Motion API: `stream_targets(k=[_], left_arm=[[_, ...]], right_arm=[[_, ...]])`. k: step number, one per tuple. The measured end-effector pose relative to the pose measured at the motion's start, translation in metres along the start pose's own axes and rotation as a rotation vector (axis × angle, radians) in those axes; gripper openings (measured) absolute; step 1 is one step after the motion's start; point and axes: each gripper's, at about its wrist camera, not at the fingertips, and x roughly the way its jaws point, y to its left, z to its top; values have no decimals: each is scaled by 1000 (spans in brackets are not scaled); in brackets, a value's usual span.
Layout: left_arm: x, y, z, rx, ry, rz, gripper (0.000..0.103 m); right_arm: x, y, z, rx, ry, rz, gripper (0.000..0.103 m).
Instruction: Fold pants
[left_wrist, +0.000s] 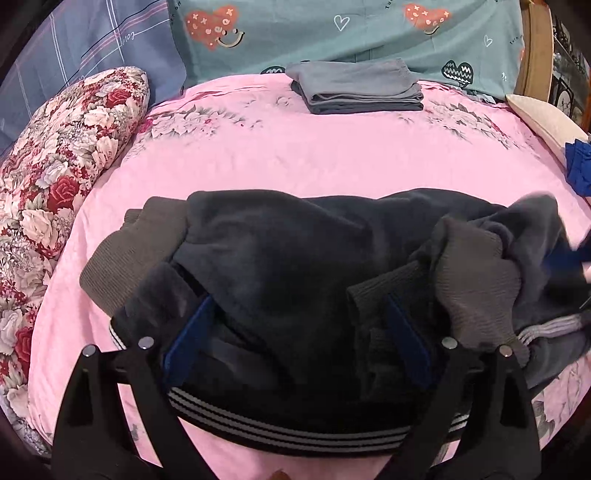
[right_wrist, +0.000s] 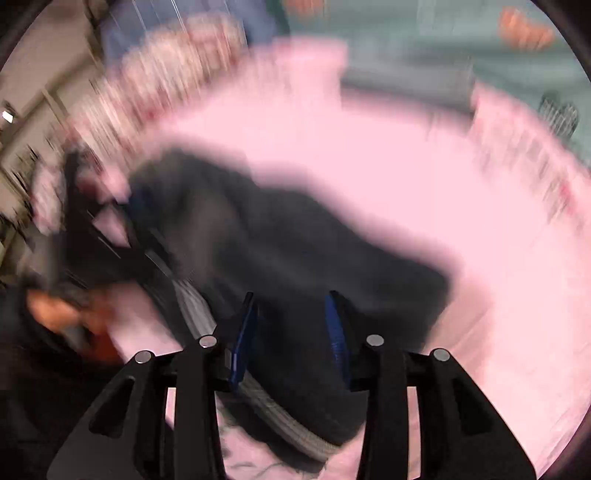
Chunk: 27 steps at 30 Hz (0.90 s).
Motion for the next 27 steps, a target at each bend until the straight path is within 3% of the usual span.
stream_targets(k=[3, 4, 5, 8, 10, 16, 18, 22, 27], left_arm=[[-11, 7, -3, -20, -16, -13, 94], [-17, 10, -3, -26, -22, -17, 94], [-24, 13, -3, -31, -34, -13, 93], [-44, 28, -4, -49, -78, 10, 93], [-50, 42, -5, -81, -81, 23, 93], [-43, 66, -15, -145, -40, 41, 93], [-43, 67, -18, -144, -37, 39, 93], [-46, 72, -21, -147, -46, 28, 93], [-43, 68, -22, -143, -42, 7, 93]], right_arm=[[-12, 15, -3, -37, -76, -47, 41], [-24, 23, -2, -68, -118, -21, 45], [-38, 35, -4, -125, -167, -7, 56], [-59, 78, -13, -333, -260, -87, 65], [-49, 95, -13, -404, -233, -109, 65], [6, 119, 11, -437, -135, -155, 65], [20, 123, 18, -411, -100, -169, 56], [-5, 106, 25, -317, -98, -20, 52], [-24, 96, 18, -304, -134, -48, 55]])
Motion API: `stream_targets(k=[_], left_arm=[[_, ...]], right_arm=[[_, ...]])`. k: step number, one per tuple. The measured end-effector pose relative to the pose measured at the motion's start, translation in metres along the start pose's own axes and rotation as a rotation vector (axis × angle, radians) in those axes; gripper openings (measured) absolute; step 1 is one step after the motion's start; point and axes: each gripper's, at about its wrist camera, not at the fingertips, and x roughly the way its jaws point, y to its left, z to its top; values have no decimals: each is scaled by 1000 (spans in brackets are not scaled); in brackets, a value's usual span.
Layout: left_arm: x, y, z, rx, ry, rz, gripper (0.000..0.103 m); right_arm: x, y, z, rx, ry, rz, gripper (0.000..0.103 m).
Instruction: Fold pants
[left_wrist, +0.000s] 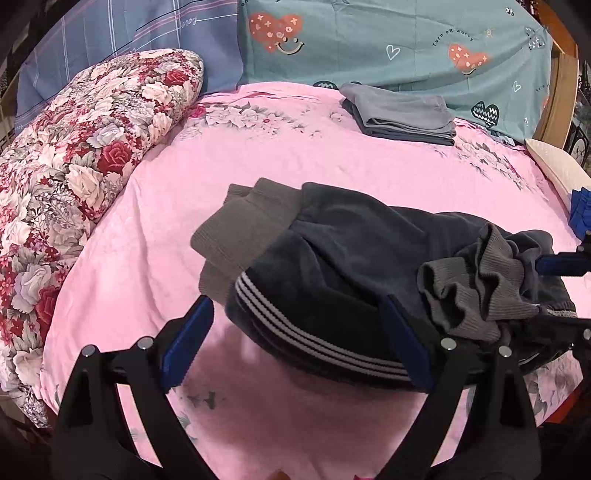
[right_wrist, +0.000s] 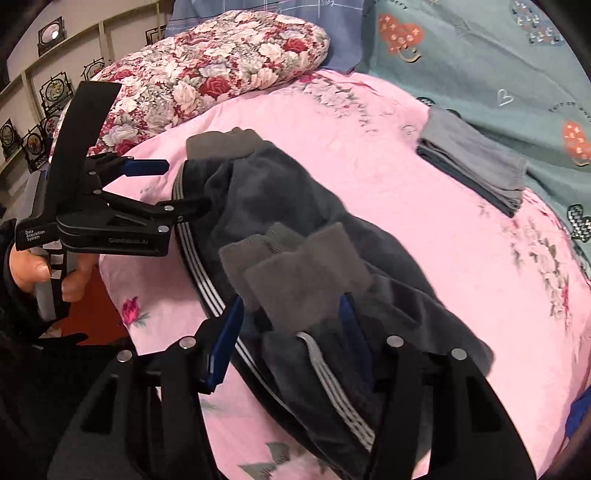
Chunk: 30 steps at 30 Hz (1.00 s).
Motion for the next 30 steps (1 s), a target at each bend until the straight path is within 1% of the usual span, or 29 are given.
stream_targets(k=[2, 3, 4, 5, 6, 7, 8, 9, 11, 13, 15, 17, 18, 19, 20, 21, 23, 24, 25, 28, 30], left_arm=[[1, -6, -2, 12, 5, -7, 93], [2, -8, -3, 16, 8, -12, 93], [1, -10, -4, 21, 10, -16, 93], [1, -12, -5, 26, 10, -16, 93], [0, -13, -6, 28, 10, -16, 93], [0, -14, -6, 31, 12, -17, 93], [-1, -14, -7, 34, 12, -17, 93], [-1, -15, -7, 38, 10, -17, 93], [-4, -17, -7, 48, 6, -17, 93], [-6, -18, -7, 54, -1, -17, 93], [-9, -19, -7, 59, -11, -9, 93], [-7, -16, -9, 53, -5, -5, 93], [-6, -14, -9, 49, 0, -2, 93], [-5, -11, -11, 43, 6, 2, 93], [-4, -8, -12, 38, 10, 5, 93], [-3, -6, -13, 34, 12, 7, 93], [-1, 0, -15, 23, 21, 11, 93], [0, 2, -14, 16, 23, 9, 93], [0, 3, -15, 11, 23, 8, 93], [-1, 2, -15, 6, 17, 1, 93], [0, 0, -16, 10, 19, -2, 93]], right_arm=[[13, 4, -2, -20, 52, -20, 44], [22, 6, -1, -33, 73, -26, 40], [28, 9, -1, -49, 91, -24, 30], [31, 10, -2, -54, 93, -38, 22], [32, 6, 2, -28, 72, -41, 19], [29, 0, 6, 17, 55, -19, 16], [20, -8, 10, 60, 17, -6, 15], [11, -12, 13, 75, -21, -6, 15], [-5, -16, 22, 90, -75, 15, 15], [-10, -10, 30, 81, -104, 41, 15], [-2, 7, 33, 28, -88, 65, 15], [18, 28, 27, -42, -38, 63, 15], [32, 37, 21, -82, -6, 36, 16], [41, 43, 17, -121, -1, 4, 17], [41, 45, 15, -140, -12, -10, 18], [38, 44, 15, -135, -13, -19, 20], [31, 41, 15, -135, -19, -7, 36], [29, 42, 14, -149, -21, -26, 38], [30, 43, 13, -162, -12, -41, 42], [31, 50, 6, -208, 10, -66, 44], [33, 47, 8, -182, 22, -71, 42]])
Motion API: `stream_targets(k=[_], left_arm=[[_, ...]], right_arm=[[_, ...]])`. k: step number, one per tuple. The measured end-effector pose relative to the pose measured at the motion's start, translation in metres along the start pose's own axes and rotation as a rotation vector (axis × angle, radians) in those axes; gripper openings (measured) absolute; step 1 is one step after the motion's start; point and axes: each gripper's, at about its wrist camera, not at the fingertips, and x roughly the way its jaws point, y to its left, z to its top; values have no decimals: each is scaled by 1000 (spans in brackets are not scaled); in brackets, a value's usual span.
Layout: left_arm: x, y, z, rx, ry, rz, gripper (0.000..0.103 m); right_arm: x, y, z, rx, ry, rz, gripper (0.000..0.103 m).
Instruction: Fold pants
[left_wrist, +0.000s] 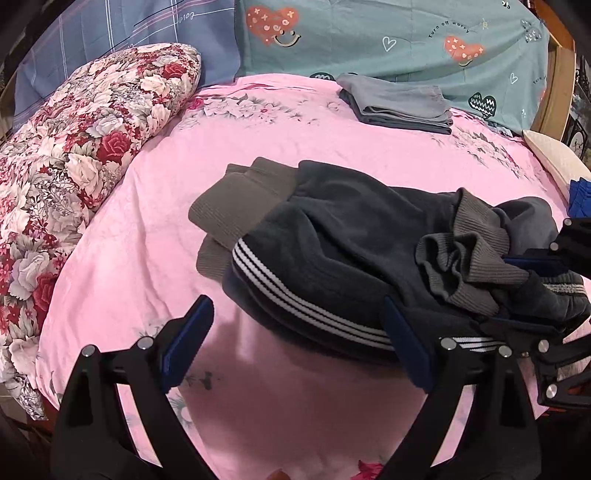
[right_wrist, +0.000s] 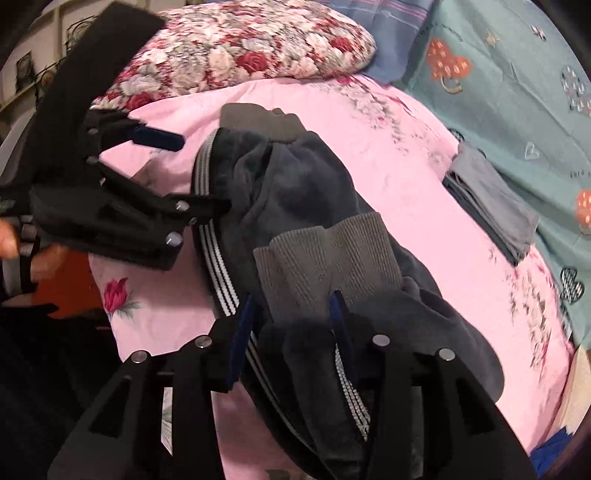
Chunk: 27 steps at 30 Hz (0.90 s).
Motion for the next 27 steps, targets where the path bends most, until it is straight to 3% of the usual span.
stream_targets(k=[4, 5, 7, 11, 16, 20, 24, 27], left_arm=[[0, -3, 0, 8, -1, -3, 93], [-1, -3, 0, 8, -2, -3, 93], [-1, -2, 1, 6, -3, -4, 93], [-7, -5, 1, 16, -21, -12, 93], [-10, -7, 3, 19, -32, -20, 93], [-10, -8, 2, 17, -30, -21, 93], [-8, -9, 2, 11, -26, -13, 93], [-14, -7, 2, 11, -31, -4, 93]], right_arm=[[14, 14, 0, -81, 51, -90, 42], [15, 14, 0, -86, 49, -98, 32], [8, -2, 4, 18, 21, -74, 21], [-32, -44, -5, 177, -80, -82, 18], [-98, -73, -19, 204, -195, -258, 18], [-117, -60, -23, 135, -231, -370, 18], [-48, -24, -14, 81, -106, -161, 18], [2, -9, -11, 82, -55, -87, 19]])
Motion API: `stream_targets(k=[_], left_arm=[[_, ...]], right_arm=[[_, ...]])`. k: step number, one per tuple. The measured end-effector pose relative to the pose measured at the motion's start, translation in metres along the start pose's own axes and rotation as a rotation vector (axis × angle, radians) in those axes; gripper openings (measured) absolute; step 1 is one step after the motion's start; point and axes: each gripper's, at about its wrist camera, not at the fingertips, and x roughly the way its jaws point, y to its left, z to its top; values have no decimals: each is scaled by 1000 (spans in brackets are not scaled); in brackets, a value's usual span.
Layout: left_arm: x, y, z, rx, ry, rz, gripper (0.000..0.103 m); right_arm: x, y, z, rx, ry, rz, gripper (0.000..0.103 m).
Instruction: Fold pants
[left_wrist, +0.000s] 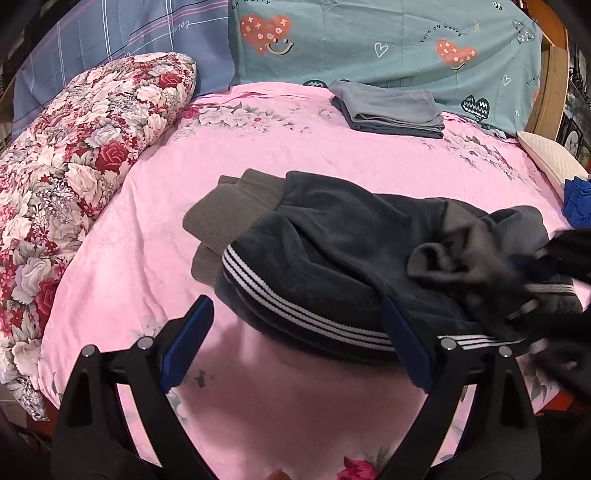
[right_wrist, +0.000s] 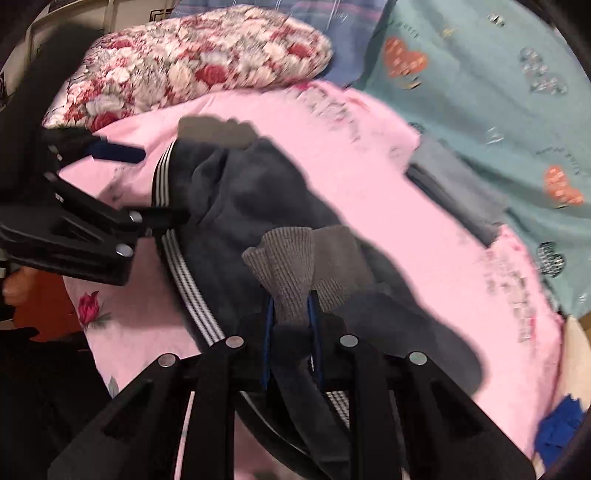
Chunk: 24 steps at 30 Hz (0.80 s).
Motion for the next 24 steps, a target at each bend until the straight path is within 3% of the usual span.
stream_targets(k=[3, 8, 11, 13, 16, 19, 21, 23, 24], left_arm=[[-8, 0, 4, 11, -21, -3, 93], [-7, -29, 36, 56, -62, -32, 93], [15, -55, 46, 89, -32, -24, 93], [31, -70, 45, 138, -14, 36, 93], [51, -70, 39, 138, 46, 47, 93], [52, -63, 36, 132, 57, 42, 94], [51, -65, 33, 147, 50, 57, 94], [52, -65, 31, 144, 49, 65, 94], [53, -65, 30, 141, 49, 65, 94]], right_arm=[[5, -3, 0, 29, -18, 43, 24], [-2, -4, -11, 39, -65, 152, 49], [-7, -5, -15, 59, -93, 202, 52], [-11, -14, -18, 99, -112, 252, 52], [-25, -35, -30, 165, -93, 304, 51], [-64, -73, -45, 257, -151, 281, 51], [-83, -107, -51, 375, -183, 186, 52], [-77, -126, -56, 427, -145, 121, 52], [-52, -131, -62, 453, -44, 141, 52]])
